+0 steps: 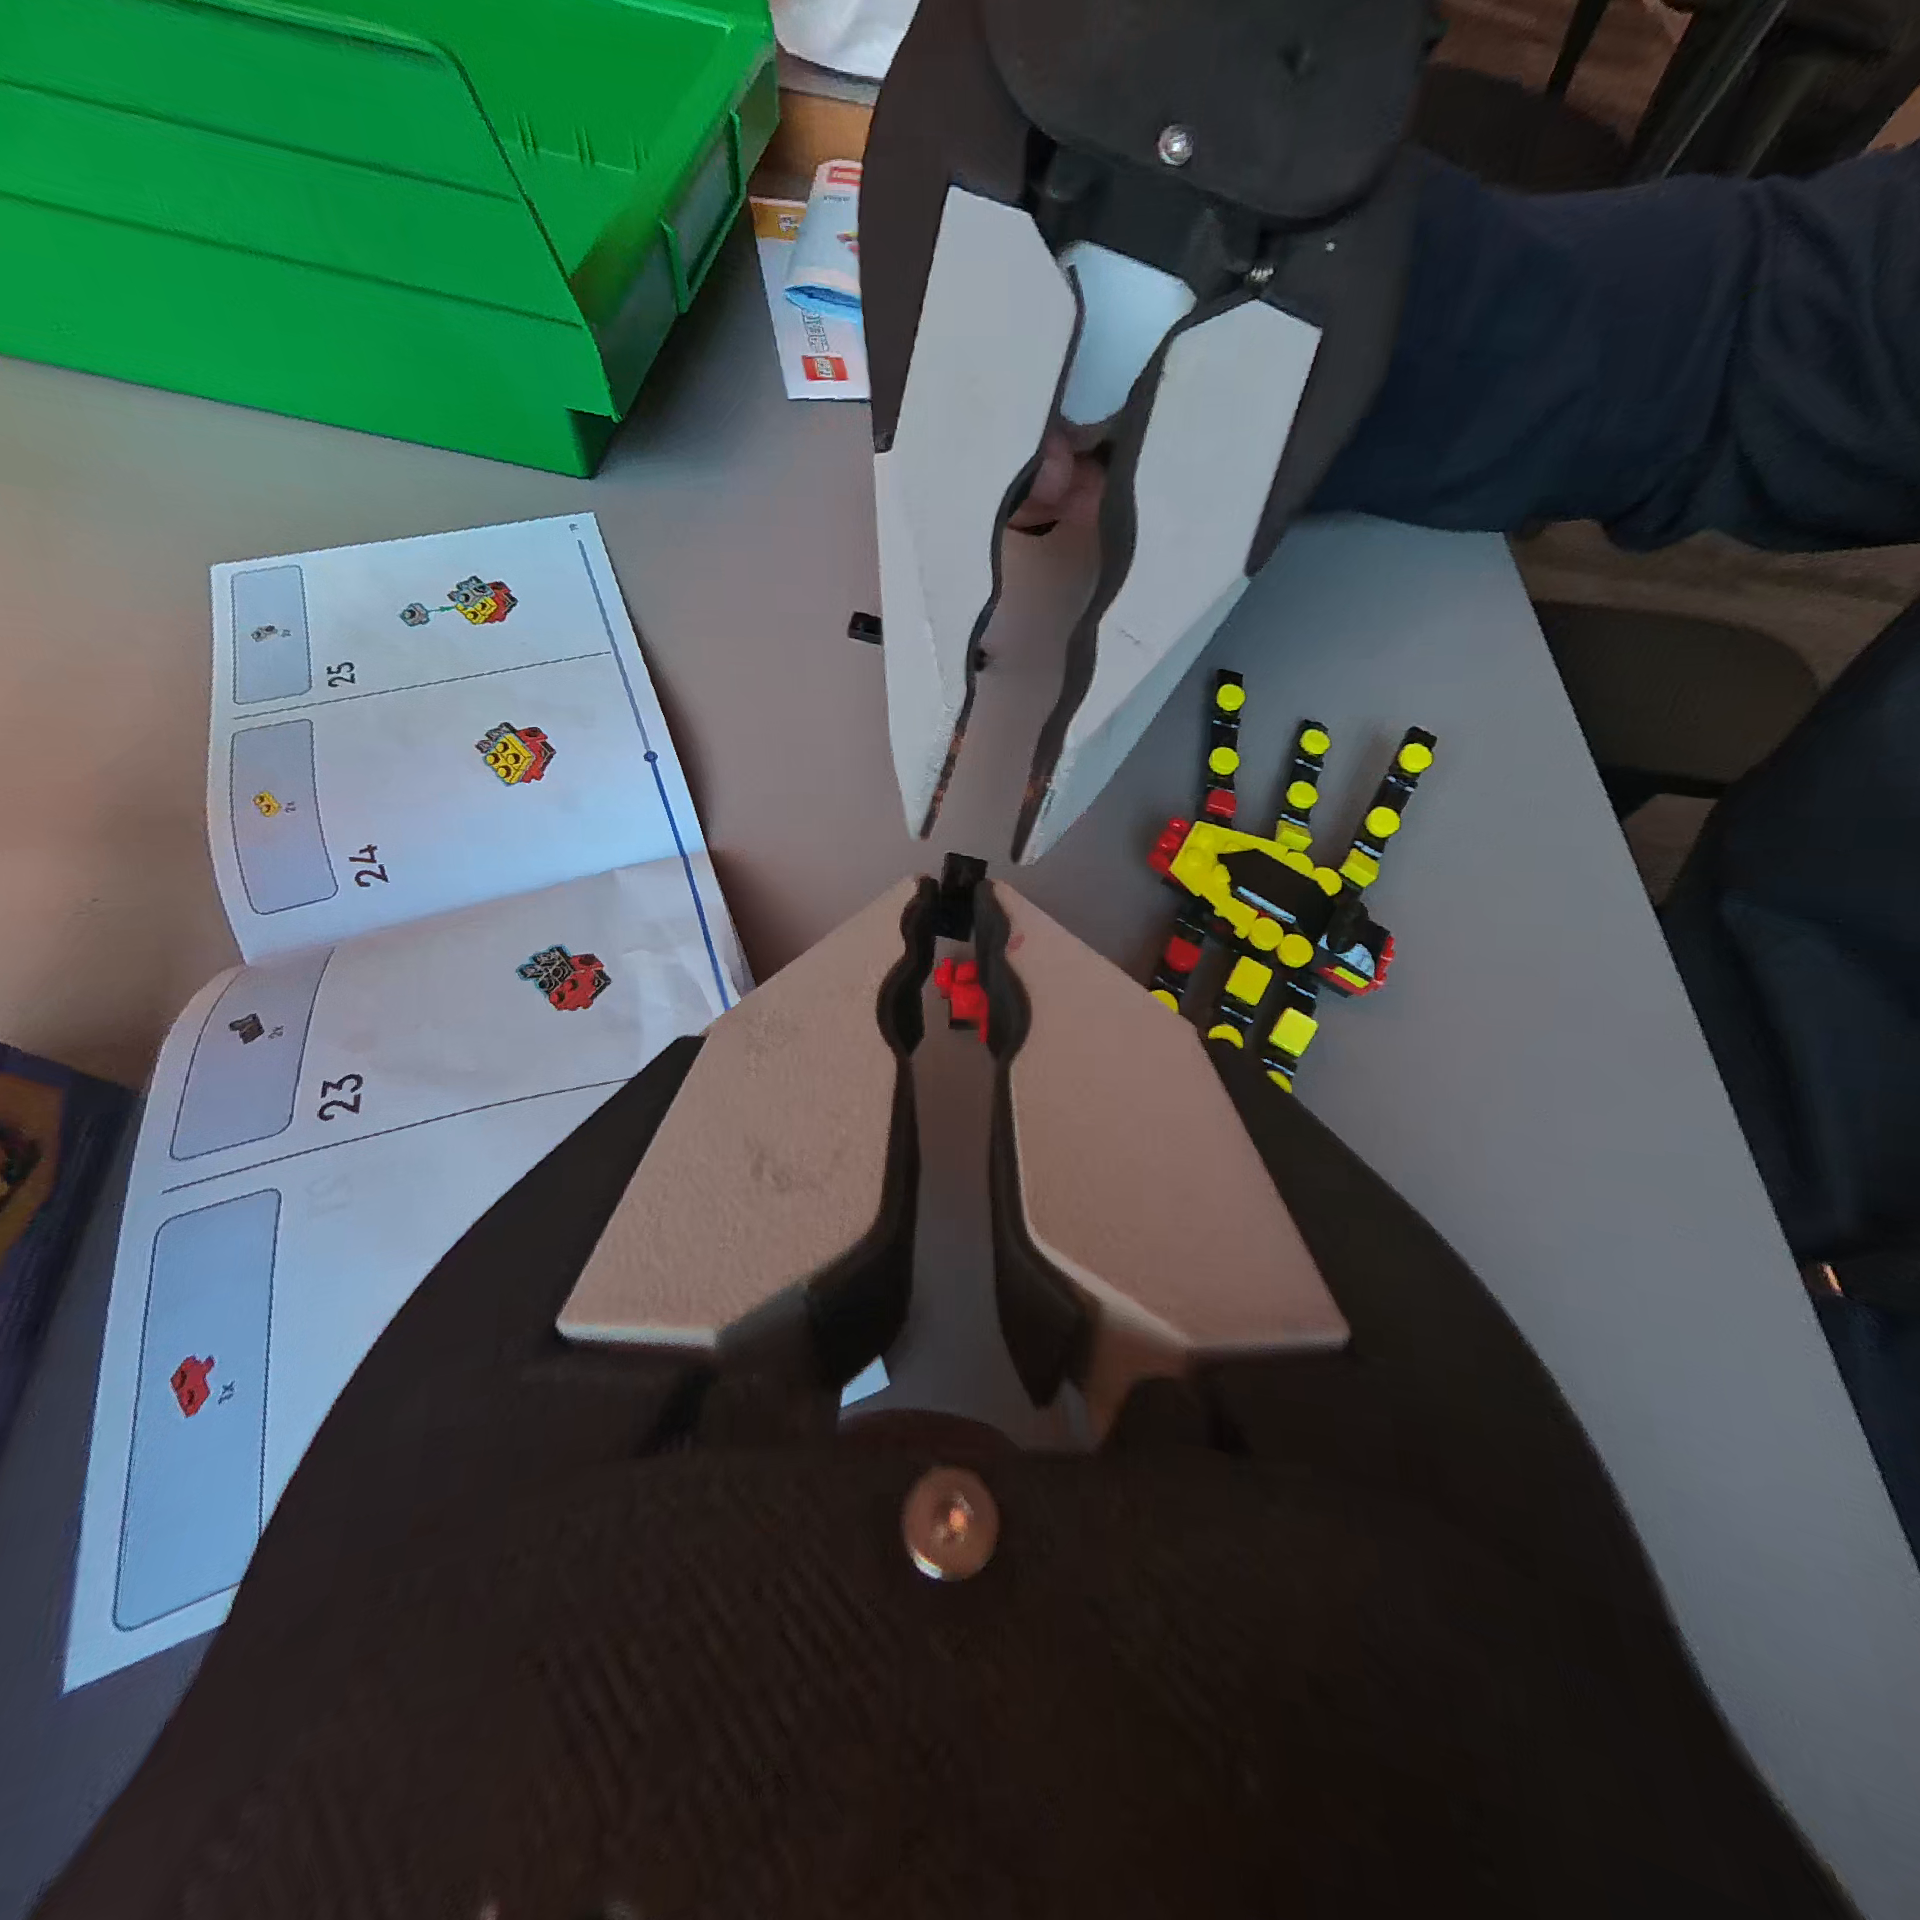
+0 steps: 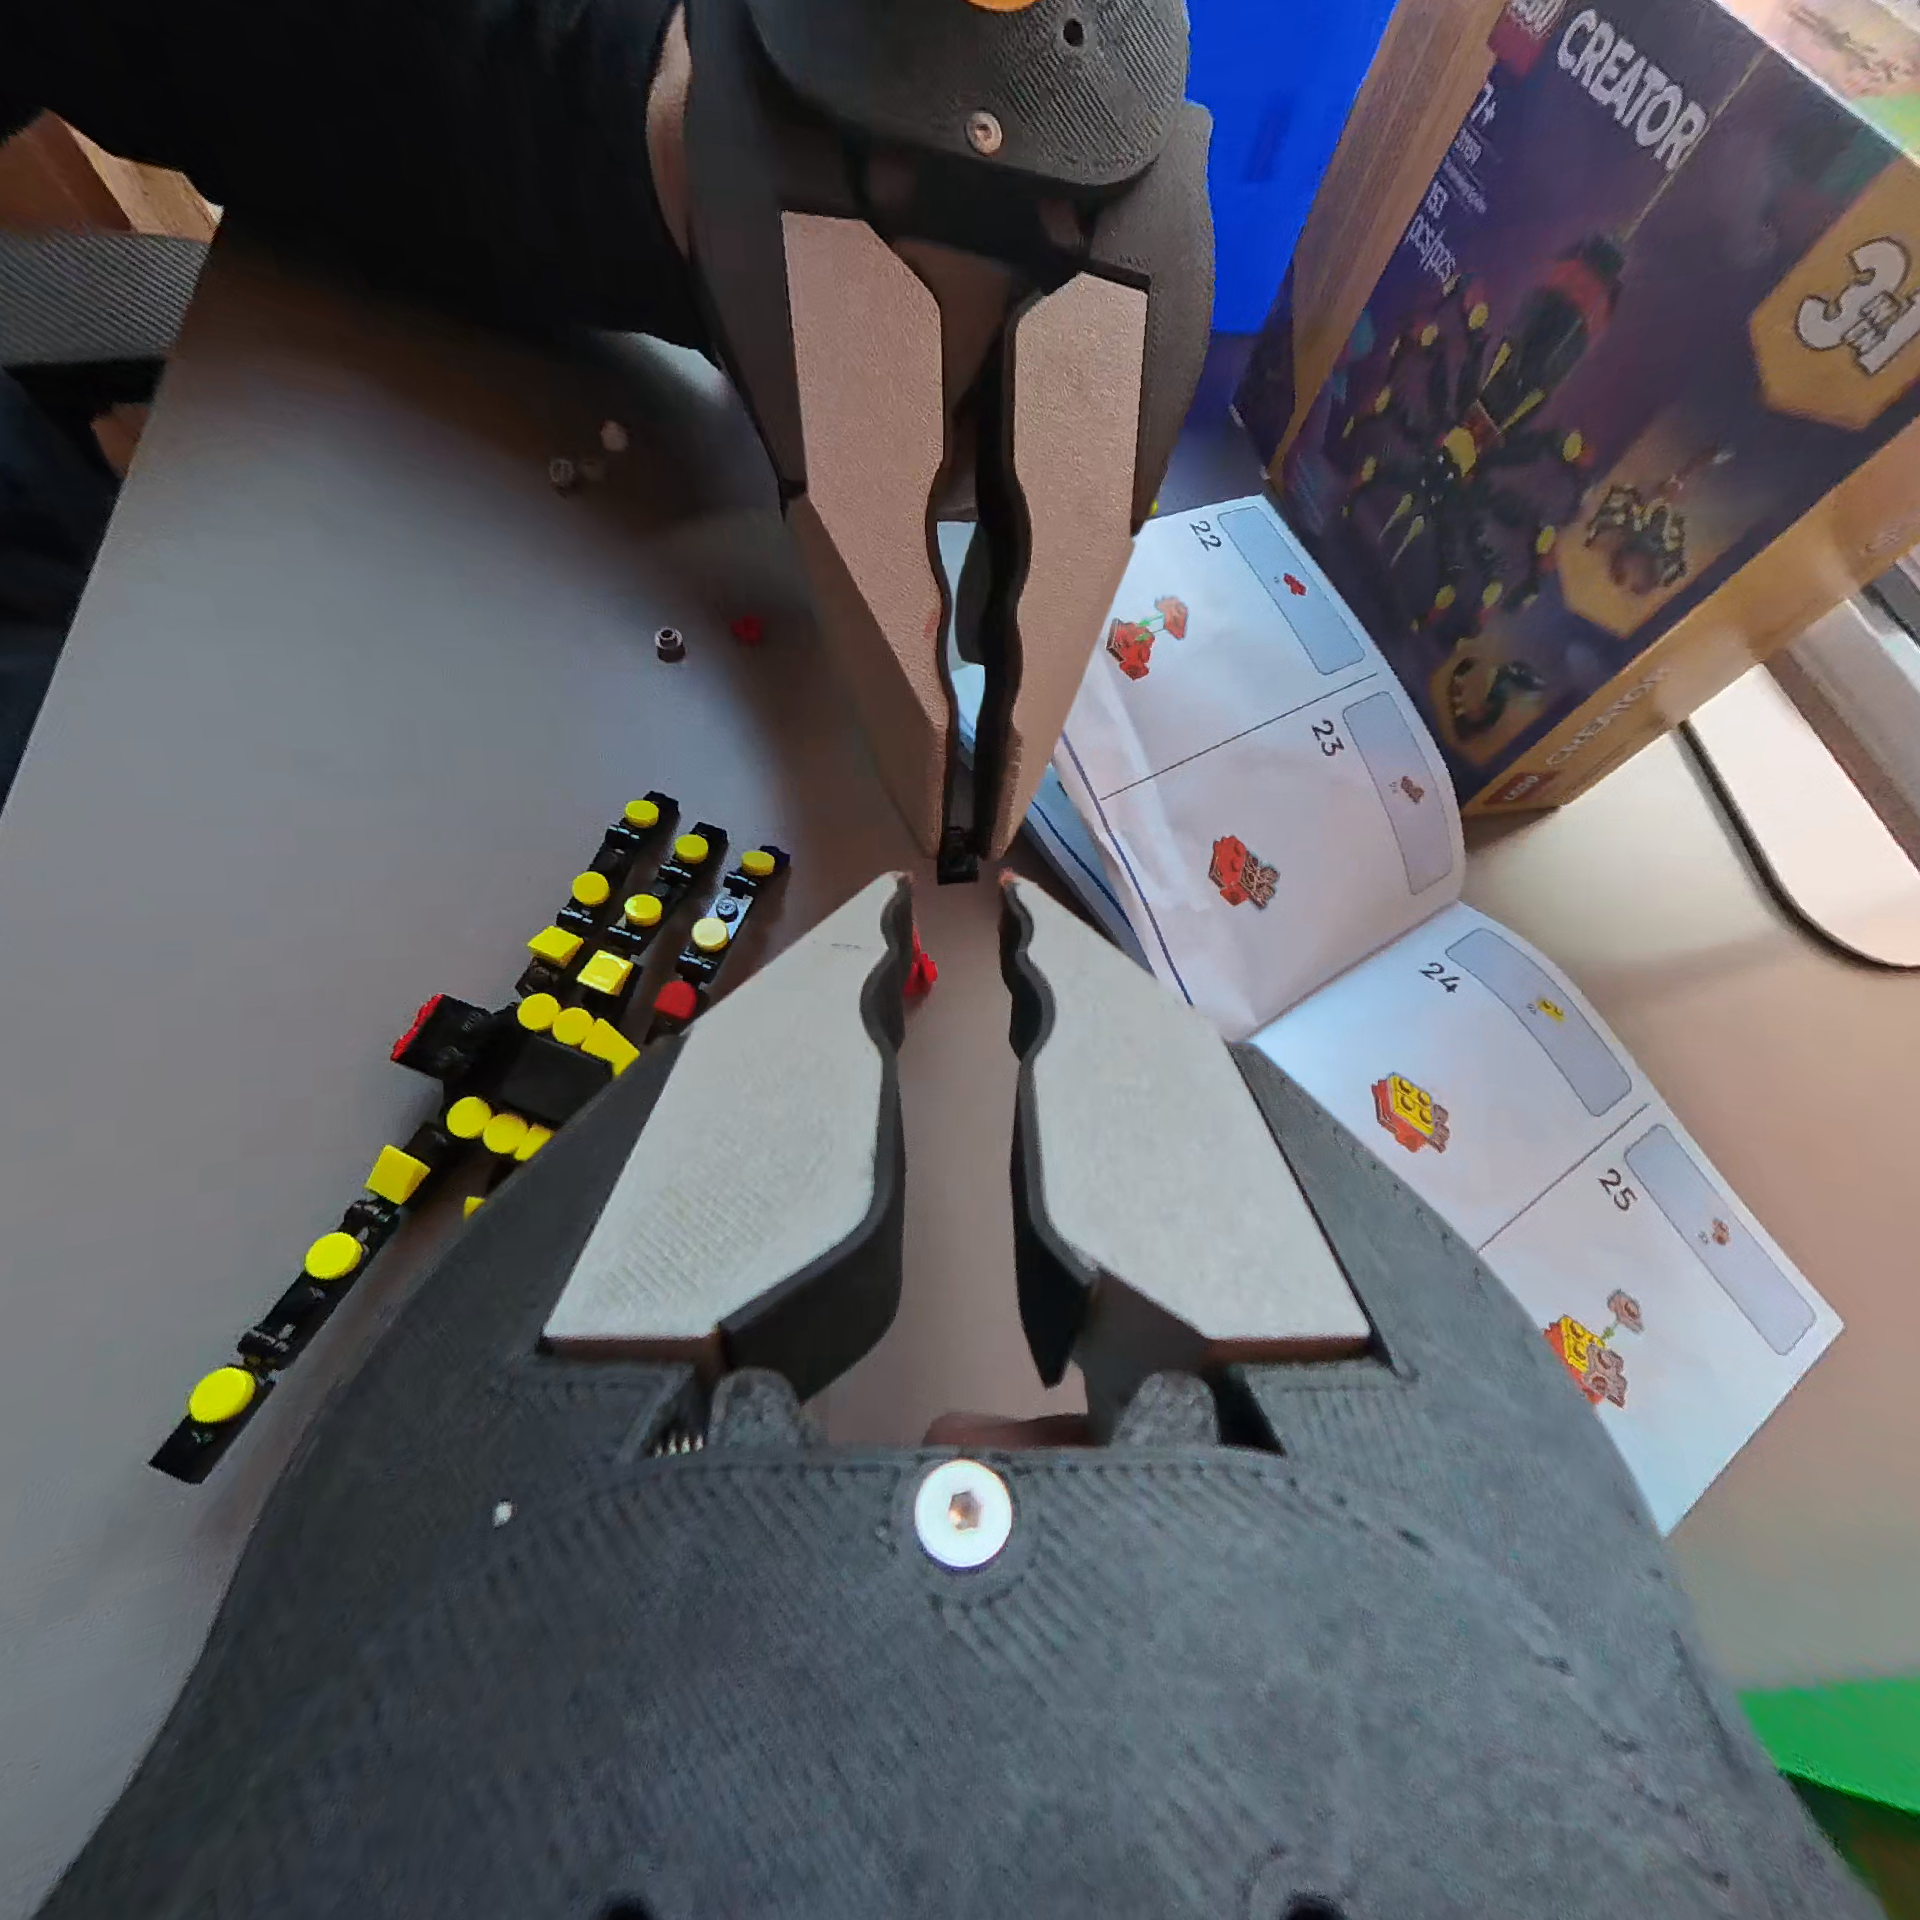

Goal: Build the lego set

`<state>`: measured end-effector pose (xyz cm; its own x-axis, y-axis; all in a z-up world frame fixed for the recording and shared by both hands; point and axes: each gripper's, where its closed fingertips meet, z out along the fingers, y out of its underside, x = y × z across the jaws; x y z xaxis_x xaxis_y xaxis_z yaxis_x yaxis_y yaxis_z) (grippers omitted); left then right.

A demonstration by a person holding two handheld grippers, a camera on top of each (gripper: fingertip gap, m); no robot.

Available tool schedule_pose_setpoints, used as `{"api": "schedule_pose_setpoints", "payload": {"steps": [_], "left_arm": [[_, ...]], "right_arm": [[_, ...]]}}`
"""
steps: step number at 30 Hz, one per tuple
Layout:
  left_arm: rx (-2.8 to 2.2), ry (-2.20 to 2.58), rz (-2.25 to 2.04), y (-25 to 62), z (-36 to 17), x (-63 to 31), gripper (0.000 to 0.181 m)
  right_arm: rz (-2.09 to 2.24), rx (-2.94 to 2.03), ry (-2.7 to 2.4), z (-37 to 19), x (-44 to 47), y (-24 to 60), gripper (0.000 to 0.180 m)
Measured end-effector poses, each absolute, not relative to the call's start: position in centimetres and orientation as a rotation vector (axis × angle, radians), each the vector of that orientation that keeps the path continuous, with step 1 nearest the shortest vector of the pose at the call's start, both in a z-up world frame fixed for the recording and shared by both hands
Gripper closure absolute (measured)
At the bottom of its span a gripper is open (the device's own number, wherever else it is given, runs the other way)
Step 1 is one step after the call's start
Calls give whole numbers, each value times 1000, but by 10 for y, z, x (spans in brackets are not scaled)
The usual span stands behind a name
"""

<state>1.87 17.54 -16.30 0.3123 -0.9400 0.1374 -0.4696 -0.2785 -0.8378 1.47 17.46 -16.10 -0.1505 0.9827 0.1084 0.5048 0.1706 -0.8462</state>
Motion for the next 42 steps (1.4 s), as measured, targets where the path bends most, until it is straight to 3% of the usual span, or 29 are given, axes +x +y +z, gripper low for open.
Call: {"api": "schedule_pose_setpoints", "payload": {"steps": [6,20,24,33,42], "left_arm": [[-1892,1237,-899,174,-162,20,177],[-1954,1157,-1047,171,-158,21,177],[-1967,1201,-1023,169,-160,17,162],[-1865,1228,-910,170,-150,22,176],[-1888,1262,-849,170,-156,22,176]], "right_arm": [[846,-1398,-1763,-162,12,173,175],[923,-1401,-1746,-158,11,170,175],[1013,-1413,-1697,-149,14,173,175],[1121,-1405,-1657,-142,15,172,175],[1124,-1436,-1674,-149,14,171,175]]}}
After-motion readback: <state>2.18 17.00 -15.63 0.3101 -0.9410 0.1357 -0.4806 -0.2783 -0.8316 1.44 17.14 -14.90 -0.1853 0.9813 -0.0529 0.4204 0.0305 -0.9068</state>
